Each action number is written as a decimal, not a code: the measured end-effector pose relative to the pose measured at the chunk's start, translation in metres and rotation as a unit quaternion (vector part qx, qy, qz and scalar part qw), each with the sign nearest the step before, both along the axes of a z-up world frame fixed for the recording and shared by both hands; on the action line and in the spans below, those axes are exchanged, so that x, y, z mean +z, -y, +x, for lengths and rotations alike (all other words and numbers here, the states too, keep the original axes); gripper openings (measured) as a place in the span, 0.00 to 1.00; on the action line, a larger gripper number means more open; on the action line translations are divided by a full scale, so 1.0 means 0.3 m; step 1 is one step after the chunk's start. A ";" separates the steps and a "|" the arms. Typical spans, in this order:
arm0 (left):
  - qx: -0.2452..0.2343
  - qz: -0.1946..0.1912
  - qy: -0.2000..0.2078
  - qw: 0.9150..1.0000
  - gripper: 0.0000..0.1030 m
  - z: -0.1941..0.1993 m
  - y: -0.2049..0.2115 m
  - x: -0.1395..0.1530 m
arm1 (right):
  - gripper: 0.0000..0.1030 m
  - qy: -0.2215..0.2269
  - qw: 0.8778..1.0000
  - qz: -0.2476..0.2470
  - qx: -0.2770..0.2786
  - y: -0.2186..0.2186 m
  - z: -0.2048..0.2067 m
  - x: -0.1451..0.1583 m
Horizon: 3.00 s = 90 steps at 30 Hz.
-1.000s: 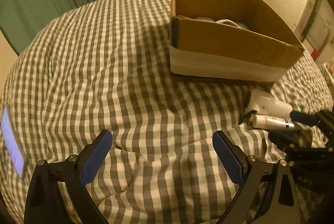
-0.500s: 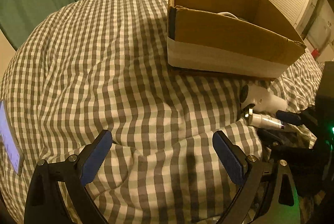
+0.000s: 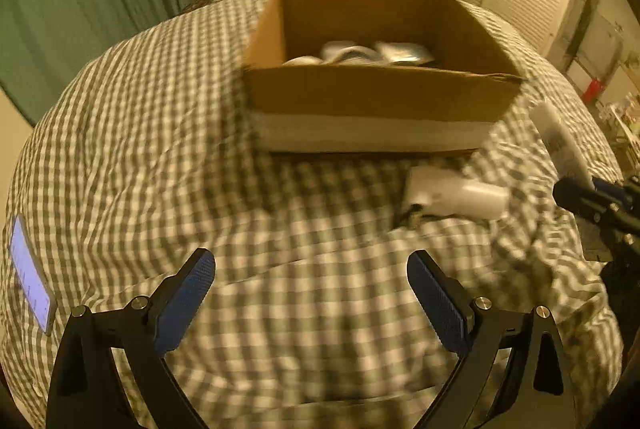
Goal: Organize objects
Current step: 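Grasp the white toothpaste tube with the right tool, then grasp the white hair dryer with the left tool while the right tool holds the toothpaste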
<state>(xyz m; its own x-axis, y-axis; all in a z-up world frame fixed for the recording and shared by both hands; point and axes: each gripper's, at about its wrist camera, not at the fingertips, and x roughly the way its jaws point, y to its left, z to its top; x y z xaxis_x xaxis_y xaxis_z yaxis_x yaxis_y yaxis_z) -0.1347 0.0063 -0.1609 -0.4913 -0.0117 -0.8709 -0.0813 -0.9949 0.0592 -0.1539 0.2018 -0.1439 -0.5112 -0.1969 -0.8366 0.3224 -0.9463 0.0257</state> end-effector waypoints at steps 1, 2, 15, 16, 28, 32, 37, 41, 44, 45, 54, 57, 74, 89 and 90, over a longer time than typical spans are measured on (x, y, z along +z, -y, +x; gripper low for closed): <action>-0.005 0.000 -0.001 1.000 0.96 -0.001 -0.022 0.001 | 0.16 -0.006 1.000 -0.009 -0.006 -0.024 0.003 0.022; -0.010 0.002 -0.002 1.000 0.96 -0.004 -0.049 0.001 | 0.16 -0.008 1.000 -0.014 -0.010 -0.029 -0.002 0.040; -0.073 0.017 0.032 0.997 0.96 -0.172 -0.323 -0.115 | 0.16 -0.006 0.993 -0.075 -0.094 -0.299 -0.036 0.017; -0.069 0.019 0.033 0.997 0.96 -0.184 -0.323 -0.127 | 0.16 -0.001 0.992 -0.078 -0.096 -0.310 -0.044 0.002; -0.065 0.078 0.099 0.990 1.00 -0.280 -0.335 -0.318 | 0.16 0.039 0.990 -0.094 -0.100 -0.326 -0.080 -0.123; -0.076 0.068 0.095 0.990 1.00 -0.264 -0.340 -0.301 | 0.16 0.042 0.990 -0.092 -0.100 -0.318 -0.076 -0.132; -0.058 0.084 0.080 0.991 0.71 -0.237 -0.279 -0.217 | 0.16 0.028 0.991 -0.087 -0.101 -0.309 -0.059 -0.087; -0.060 0.099 0.071 0.991 0.59 -0.208 -0.232 -0.155 | 0.16 0.010 0.992 -0.084 -0.095 -0.278 -0.038 -0.024; -0.064 0.100 0.066 0.991 0.56 -0.168 -0.212 -0.122 | 0.16 -0.001 0.993 -0.082 -0.090 -0.251 -0.017 0.013; -0.066 0.099 0.063 0.991 0.56 -0.156 -0.207 -0.113 | 0.16 -0.005 0.993 -0.081 -0.088 -0.242 -0.009 0.025; -0.096 0.102 0.062 0.988 0.05 -0.023 -0.160 -0.046 | 0.16 -0.032 0.994 -0.066 -0.081 -0.182 0.071 0.120; -0.130 0.093 0.061 0.985 0.05 0.043 -0.207 -0.056 | 0.16 -0.039 0.994 -0.065 -0.080 -0.166 0.093 0.139; -0.171 0.065 0.115 0.976 0.48 0.018 -0.207 -0.158 | 0.16 -0.010 0.995 -0.049 -0.084 -0.153 0.099 0.065; -0.136 0.070 0.034 0.988 0.47 0.075 -0.097 0.095 | 0.16 -0.020 0.996 -0.042 -0.082 -0.140 0.110 0.115; -0.135 0.072 0.026 0.988 0.47 0.084 -0.089 0.124 | 0.16 -0.024 0.996 -0.042 -0.080 -0.136 0.118 0.129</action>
<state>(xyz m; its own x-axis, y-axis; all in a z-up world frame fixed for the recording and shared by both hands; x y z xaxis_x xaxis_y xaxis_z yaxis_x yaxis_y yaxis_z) -0.1095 0.0329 -0.1238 -0.4150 0.2393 -0.8778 -0.3434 -0.9346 -0.0924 -0.1184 0.2426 -0.1050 -0.5810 -0.1782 -0.7941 0.1705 -0.9807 0.0954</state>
